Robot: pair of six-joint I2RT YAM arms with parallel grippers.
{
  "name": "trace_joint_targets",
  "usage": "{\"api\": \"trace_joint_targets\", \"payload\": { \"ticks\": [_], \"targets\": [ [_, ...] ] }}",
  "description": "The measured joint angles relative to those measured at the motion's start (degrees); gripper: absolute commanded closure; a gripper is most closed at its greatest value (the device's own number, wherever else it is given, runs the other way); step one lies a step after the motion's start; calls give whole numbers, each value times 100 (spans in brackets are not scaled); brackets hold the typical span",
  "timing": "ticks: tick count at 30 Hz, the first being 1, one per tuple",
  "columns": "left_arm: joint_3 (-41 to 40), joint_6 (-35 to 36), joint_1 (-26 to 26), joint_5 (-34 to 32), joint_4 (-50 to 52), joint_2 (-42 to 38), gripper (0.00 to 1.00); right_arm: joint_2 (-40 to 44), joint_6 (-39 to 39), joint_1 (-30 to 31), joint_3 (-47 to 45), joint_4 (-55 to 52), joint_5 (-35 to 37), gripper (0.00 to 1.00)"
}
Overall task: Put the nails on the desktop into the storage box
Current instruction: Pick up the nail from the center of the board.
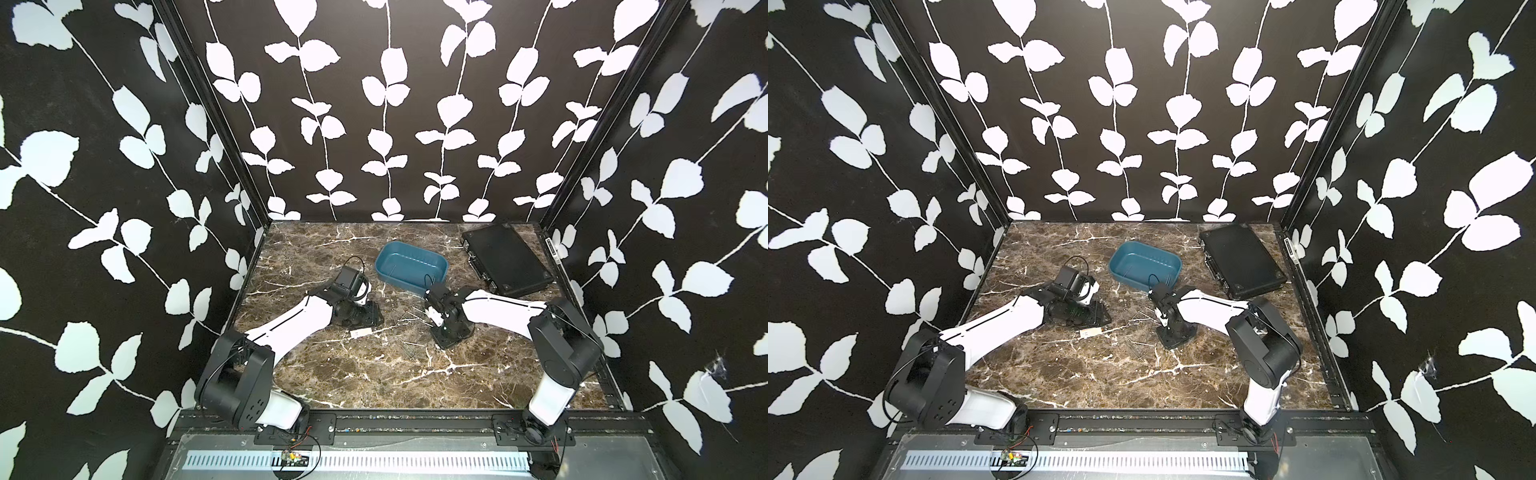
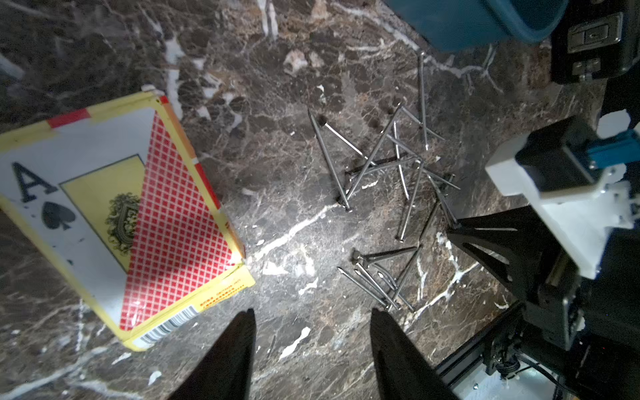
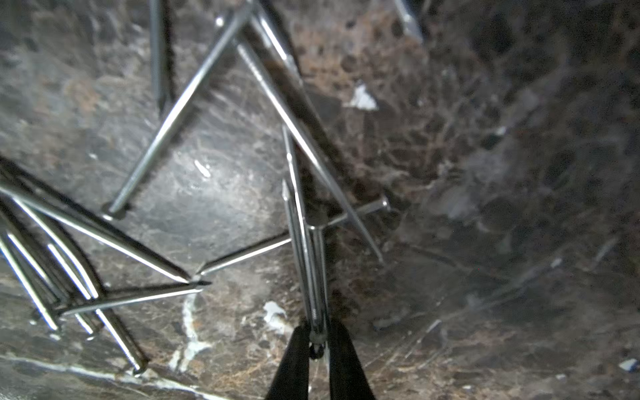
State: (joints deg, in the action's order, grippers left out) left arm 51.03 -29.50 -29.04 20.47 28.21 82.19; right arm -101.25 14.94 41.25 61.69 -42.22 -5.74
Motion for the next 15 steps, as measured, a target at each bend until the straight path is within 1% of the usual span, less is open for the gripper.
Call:
{"api": "trace_joint_targets", "payload": {
  "ticks": [5,9,15],
  "targets": [
    [2,-59,0,2,-85,72,45,44,-131,0,17,-81,70,92],
    [2,-98,0,2,-153,131,45,173,-225,0,107,-225,79,94],
    [2,-133,0,0,-201,153,45,636,-321,0,313,-402,-70,96]
  ]
}}
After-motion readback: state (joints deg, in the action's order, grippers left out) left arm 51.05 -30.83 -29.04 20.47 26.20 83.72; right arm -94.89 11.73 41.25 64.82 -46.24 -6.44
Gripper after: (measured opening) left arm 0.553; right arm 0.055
